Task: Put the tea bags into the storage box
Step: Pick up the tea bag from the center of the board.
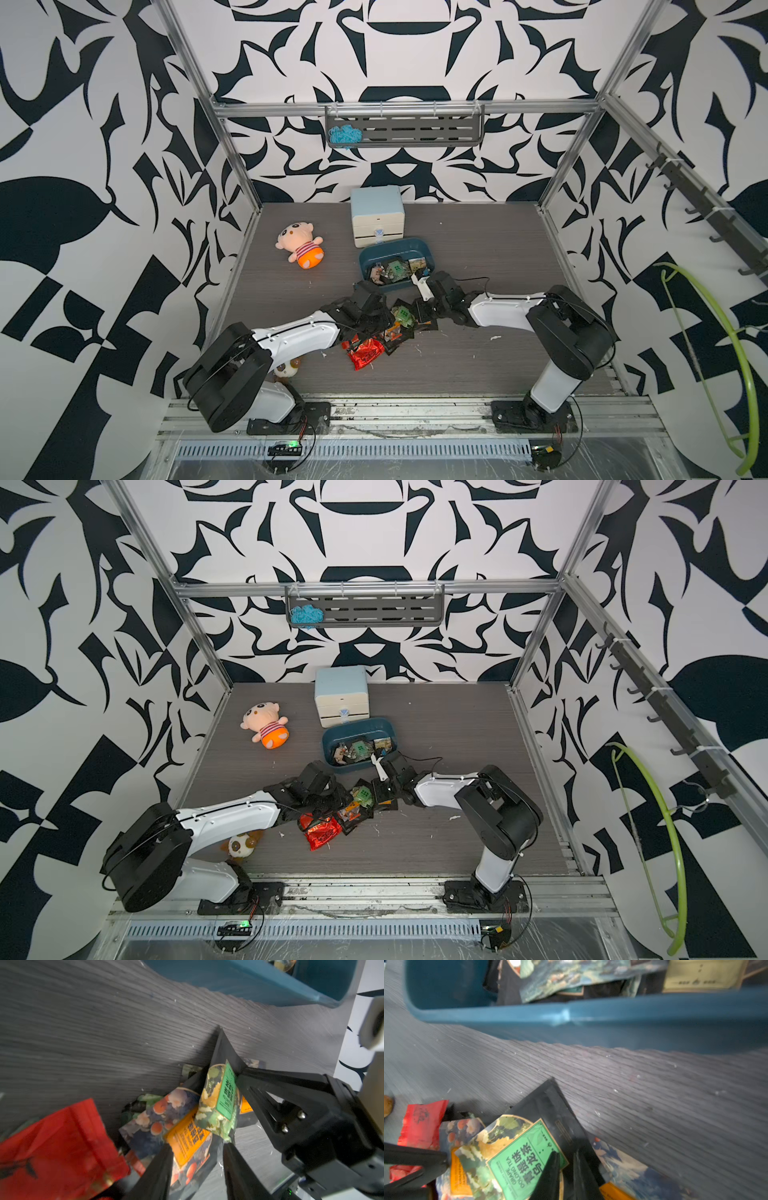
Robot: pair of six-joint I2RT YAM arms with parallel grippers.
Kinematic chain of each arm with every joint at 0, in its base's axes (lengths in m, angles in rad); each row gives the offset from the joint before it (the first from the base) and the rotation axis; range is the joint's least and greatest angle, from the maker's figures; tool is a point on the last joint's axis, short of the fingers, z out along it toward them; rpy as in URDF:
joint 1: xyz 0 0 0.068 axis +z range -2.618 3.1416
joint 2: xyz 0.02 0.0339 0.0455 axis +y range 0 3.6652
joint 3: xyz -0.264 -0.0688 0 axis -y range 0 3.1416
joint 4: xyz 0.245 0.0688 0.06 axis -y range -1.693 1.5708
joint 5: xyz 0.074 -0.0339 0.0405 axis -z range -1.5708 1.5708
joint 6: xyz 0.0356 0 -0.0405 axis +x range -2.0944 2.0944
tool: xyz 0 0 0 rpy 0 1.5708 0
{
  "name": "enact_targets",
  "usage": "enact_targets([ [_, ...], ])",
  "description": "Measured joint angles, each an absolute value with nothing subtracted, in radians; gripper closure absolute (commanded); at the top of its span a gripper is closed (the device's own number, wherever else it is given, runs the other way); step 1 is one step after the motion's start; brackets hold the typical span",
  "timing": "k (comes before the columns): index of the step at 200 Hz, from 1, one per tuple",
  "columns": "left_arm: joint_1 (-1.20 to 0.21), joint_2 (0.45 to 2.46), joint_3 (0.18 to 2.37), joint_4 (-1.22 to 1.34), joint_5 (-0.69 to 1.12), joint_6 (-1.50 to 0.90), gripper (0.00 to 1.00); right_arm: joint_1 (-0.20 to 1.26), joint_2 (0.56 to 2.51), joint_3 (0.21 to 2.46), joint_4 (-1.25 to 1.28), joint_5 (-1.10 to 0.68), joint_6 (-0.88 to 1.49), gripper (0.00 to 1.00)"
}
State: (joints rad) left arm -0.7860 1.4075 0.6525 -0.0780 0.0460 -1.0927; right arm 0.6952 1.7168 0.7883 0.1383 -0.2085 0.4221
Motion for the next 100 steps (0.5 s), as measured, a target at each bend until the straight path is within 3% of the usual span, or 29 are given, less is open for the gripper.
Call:
enact_targets([
  [100,-0.789,1.536,0.730,-0.019,0.022,-1.112,0.59,0.695,1.716,0.788,0.124,-0.209,0.419,0.83],
])
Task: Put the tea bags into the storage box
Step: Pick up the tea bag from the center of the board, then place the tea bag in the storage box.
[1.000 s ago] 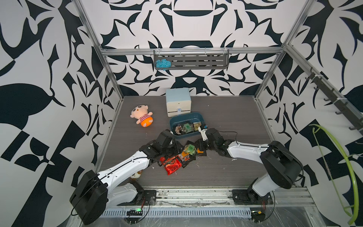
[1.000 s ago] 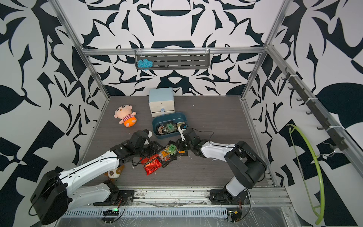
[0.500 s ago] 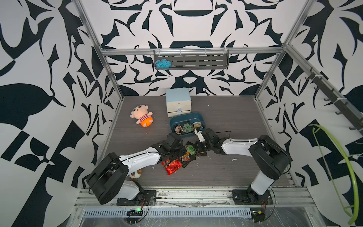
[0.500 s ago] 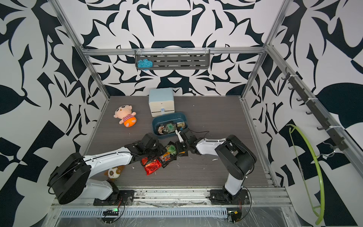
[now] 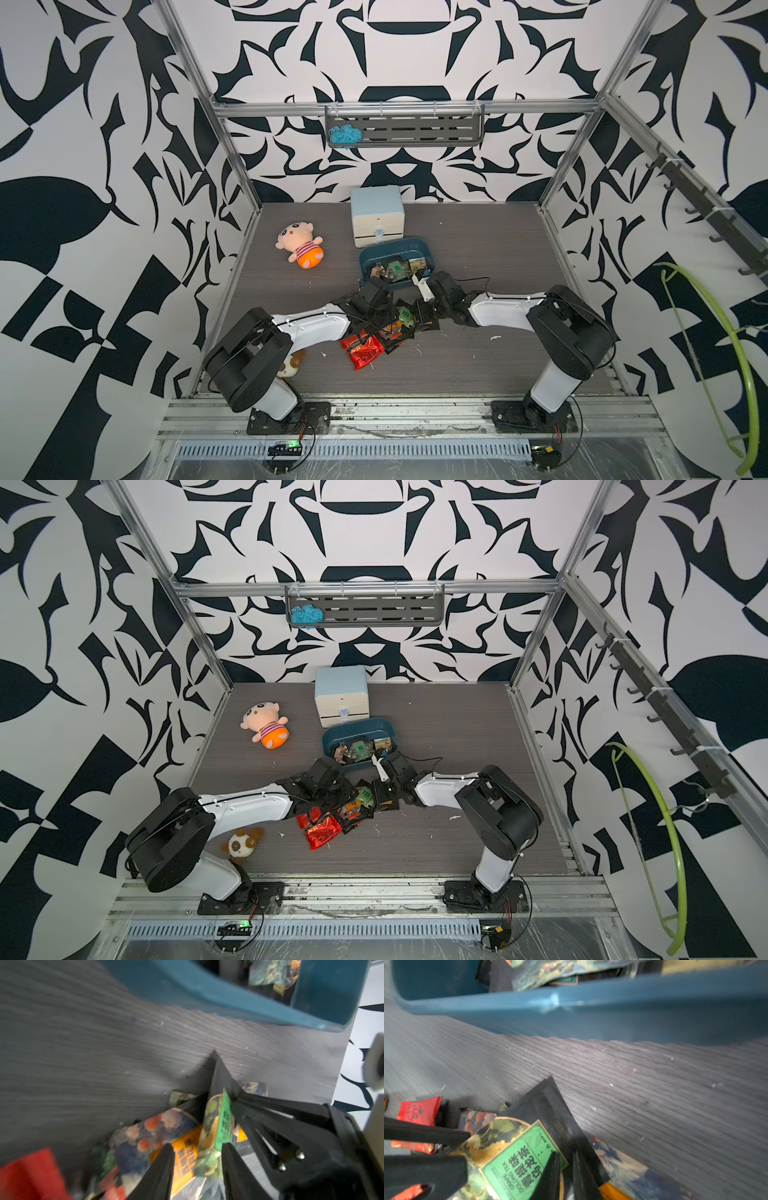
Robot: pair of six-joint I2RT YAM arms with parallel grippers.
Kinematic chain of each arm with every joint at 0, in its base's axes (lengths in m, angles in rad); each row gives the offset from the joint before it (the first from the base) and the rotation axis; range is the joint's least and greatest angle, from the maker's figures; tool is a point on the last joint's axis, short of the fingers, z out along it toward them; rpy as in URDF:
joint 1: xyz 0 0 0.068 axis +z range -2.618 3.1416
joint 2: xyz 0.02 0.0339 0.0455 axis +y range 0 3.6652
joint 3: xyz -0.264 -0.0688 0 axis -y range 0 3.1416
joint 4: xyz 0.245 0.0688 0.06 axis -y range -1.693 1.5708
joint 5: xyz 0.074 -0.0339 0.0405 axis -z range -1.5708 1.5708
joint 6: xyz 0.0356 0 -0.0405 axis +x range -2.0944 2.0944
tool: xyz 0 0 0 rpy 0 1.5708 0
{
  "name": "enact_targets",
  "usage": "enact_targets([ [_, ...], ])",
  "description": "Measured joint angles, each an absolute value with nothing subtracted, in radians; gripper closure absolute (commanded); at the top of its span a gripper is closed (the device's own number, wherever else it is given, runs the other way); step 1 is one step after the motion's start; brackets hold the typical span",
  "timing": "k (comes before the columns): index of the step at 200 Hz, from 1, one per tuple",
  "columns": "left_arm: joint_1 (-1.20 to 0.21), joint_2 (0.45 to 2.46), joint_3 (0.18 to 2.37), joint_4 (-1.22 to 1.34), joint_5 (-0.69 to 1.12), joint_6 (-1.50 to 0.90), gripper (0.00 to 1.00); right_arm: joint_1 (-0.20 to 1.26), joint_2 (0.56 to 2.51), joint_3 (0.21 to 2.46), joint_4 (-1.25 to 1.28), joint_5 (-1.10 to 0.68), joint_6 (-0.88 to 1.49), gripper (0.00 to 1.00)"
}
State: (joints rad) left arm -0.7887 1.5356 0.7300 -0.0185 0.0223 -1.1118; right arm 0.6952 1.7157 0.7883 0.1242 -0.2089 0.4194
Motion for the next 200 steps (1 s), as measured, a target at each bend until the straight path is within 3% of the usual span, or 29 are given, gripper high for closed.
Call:
enact_targets([
  [19,-0.789,1.562,0.752,-0.012,0.022,-1.114,0.62,0.695,1.716,0.788,0.124,-0.209,0.420,0.83],
  [101,-0.791,1.641,0.797,0.026,0.054,-1.128,1.00,0.696,1.674,0.767,0.126,-0.199,0.424,0.83],
  [163,-0.793,1.544,0.802,-0.041,0.052,-1.114,1.00,0.696,1.494,0.635,0.181,-0.080,0.429,0.81],
  [200,-0.796,1.361,0.802,-0.130,0.015,-1.075,1.00,0.692,1.356,0.552,0.193,0.064,0.460,0.64],
])
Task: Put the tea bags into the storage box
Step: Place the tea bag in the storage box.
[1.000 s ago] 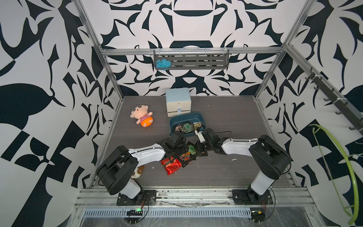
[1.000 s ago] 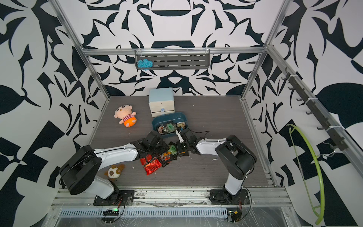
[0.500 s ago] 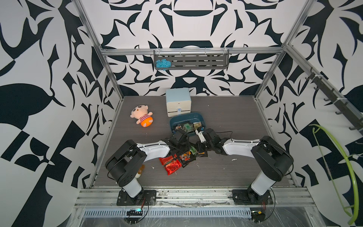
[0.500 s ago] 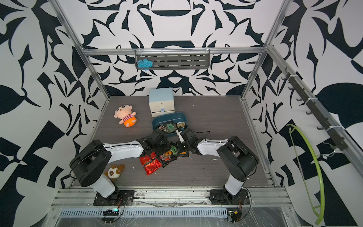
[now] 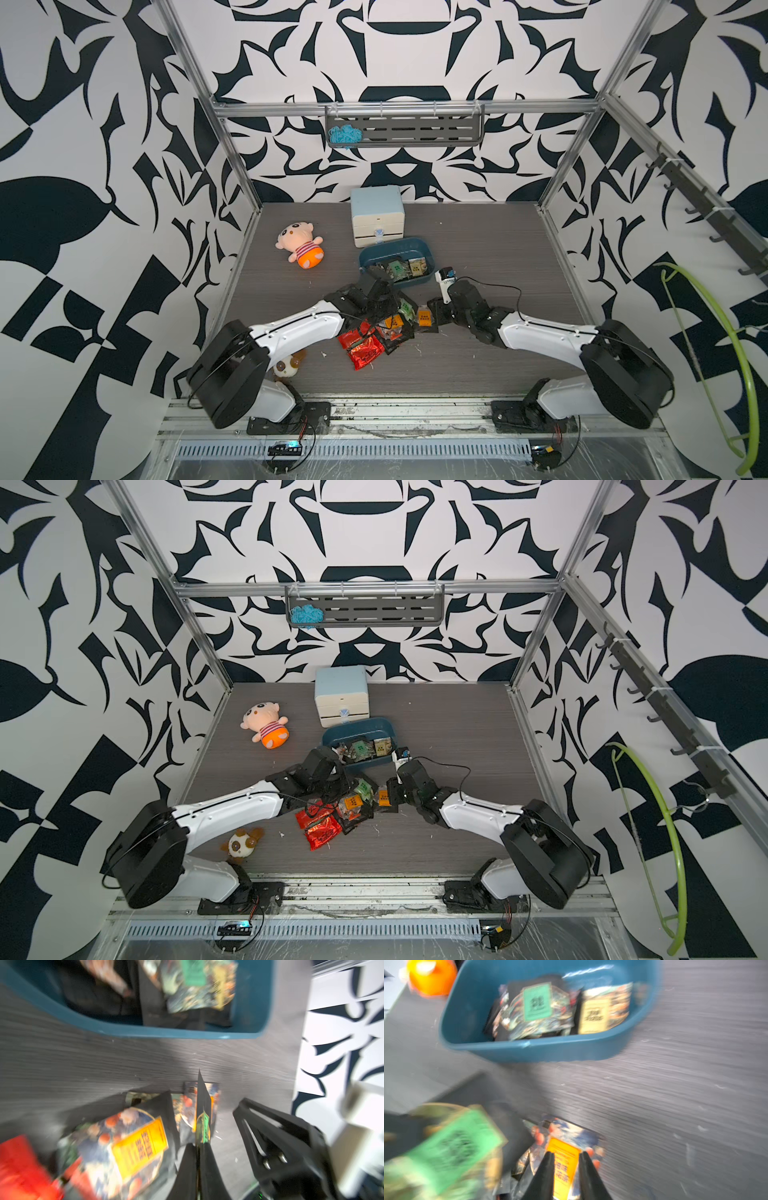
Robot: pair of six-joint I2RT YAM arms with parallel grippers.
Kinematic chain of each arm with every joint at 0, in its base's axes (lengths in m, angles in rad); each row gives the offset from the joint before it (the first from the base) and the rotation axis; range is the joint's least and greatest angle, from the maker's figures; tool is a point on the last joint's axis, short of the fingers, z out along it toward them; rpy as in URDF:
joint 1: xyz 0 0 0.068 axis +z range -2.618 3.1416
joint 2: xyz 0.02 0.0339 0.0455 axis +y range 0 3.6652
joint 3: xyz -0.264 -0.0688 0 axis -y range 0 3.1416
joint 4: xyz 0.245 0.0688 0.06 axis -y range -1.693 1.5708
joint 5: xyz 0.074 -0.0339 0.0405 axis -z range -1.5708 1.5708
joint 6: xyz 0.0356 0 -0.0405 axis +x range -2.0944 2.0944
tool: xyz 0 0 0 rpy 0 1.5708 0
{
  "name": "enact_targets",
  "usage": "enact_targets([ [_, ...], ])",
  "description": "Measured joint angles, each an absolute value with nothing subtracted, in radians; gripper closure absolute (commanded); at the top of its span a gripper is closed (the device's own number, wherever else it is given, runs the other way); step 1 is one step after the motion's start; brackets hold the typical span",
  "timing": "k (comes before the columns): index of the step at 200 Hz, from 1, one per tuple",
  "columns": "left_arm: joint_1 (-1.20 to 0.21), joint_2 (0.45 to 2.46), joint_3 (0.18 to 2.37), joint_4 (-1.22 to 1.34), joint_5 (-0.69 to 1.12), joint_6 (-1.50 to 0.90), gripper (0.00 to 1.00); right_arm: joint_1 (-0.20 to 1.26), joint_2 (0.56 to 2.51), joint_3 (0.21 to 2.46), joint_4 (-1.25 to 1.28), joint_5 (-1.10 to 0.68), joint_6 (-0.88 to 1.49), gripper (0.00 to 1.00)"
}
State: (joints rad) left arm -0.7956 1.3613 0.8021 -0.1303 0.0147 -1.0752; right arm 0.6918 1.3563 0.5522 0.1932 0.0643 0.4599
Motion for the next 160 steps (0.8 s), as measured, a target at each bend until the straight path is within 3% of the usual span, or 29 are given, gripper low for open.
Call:
enact_targets([
  [39,-0.797,1.190,0.877,-0.321,-0.124,-0.981,1.00,0.637,1.283,0.506,0.185,0.125,0.509,0.58],
  [75,-0.787,1.185,1.025,-0.412,-0.226,-0.871,1.00,0.569,1.272,0.482,0.186,0.128,0.559,0.57],
  [160,-0.653,1.596,1.351,-0.452,-0.184,-0.709,1.00,0.542,1.247,0.463,0.185,0.087,0.600,0.47],
])
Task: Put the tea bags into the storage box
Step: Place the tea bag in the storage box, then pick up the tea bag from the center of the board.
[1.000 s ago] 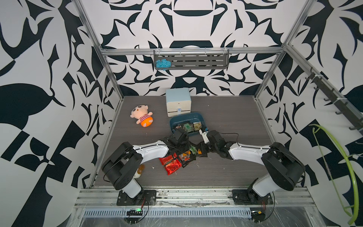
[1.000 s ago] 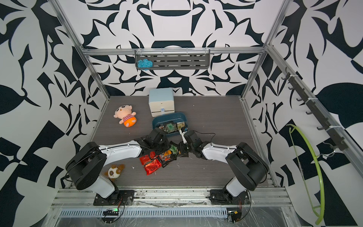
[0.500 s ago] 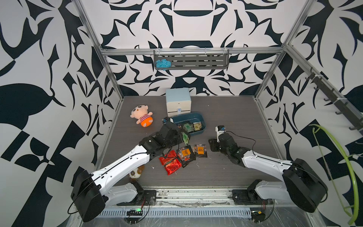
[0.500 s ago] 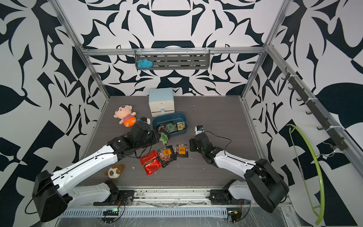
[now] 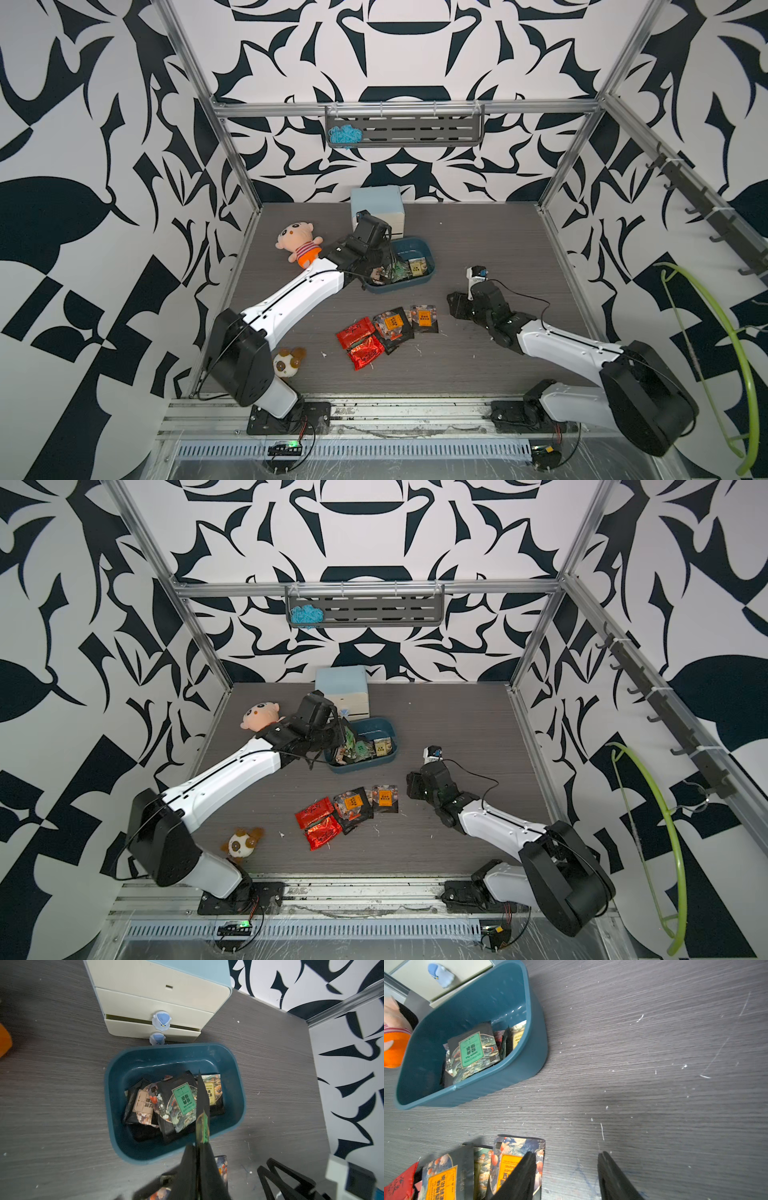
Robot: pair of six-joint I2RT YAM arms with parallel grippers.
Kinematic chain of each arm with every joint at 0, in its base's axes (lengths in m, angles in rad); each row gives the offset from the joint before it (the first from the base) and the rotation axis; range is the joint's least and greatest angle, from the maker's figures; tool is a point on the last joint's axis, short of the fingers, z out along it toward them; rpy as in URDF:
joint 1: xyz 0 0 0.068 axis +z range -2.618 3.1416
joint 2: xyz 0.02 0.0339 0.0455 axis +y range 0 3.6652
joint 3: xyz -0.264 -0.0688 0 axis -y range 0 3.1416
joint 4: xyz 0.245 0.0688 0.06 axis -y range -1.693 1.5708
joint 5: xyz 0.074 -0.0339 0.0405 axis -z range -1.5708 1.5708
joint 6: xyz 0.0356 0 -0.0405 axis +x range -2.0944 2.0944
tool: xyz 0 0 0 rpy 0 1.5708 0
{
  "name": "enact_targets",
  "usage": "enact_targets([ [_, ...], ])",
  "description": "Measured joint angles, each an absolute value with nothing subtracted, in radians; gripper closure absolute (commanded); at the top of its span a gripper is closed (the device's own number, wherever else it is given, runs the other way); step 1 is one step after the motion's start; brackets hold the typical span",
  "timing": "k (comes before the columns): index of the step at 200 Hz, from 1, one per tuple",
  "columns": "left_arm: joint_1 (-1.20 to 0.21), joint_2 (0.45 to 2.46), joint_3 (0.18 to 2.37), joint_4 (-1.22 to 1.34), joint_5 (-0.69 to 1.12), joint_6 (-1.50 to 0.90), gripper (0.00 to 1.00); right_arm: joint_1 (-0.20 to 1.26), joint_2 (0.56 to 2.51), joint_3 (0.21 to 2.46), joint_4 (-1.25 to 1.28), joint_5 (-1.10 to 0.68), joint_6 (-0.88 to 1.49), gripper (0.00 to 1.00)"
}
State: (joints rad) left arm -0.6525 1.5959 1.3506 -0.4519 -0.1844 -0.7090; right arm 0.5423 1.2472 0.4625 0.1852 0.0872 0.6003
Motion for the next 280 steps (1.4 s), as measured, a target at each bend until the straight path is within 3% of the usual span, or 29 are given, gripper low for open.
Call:
enact_targets([
  [53,-0.609,1.793,1.423,-0.442,-0.110,-0.699,1.00,0.542,1.246,0.463,0.186,0.064,0.600,0.47],
  [112,-0.579,1.859,1.455,-0.425,-0.082,-0.702,1.00,0.539,1.312,0.463,0.201,0.015,0.600,0.45],
  [124,-0.577,1.859,1.455,-0.424,-0.082,-0.702,0.94,0.538,1.328,0.463,0.201,0.006,0.600,0.45],
  [145,-0.572,1.859,1.455,-0.424,-0.082,-0.694,0.74,0.538,1.340,0.463,0.201,-0.008,0.599,0.44],
  [169,-0.566,1.856,1.451,-0.426,-0.092,-0.699,0.60,0.538,1.341,0.463,0.202,-0.015,0.599,0.44],
  [210,-0.549,1.749,1.368,-0.443,-0.143,-0.684,0.52,0.538,1.341,0.464,0.212,-0.020,0.598,0.48],
  [280,-0.559,1.407,1.163,-0.438,-0.114,-0.700,0.52,0.538,1.314,0.464,0.245,-0.042,0.583,0.51],
])
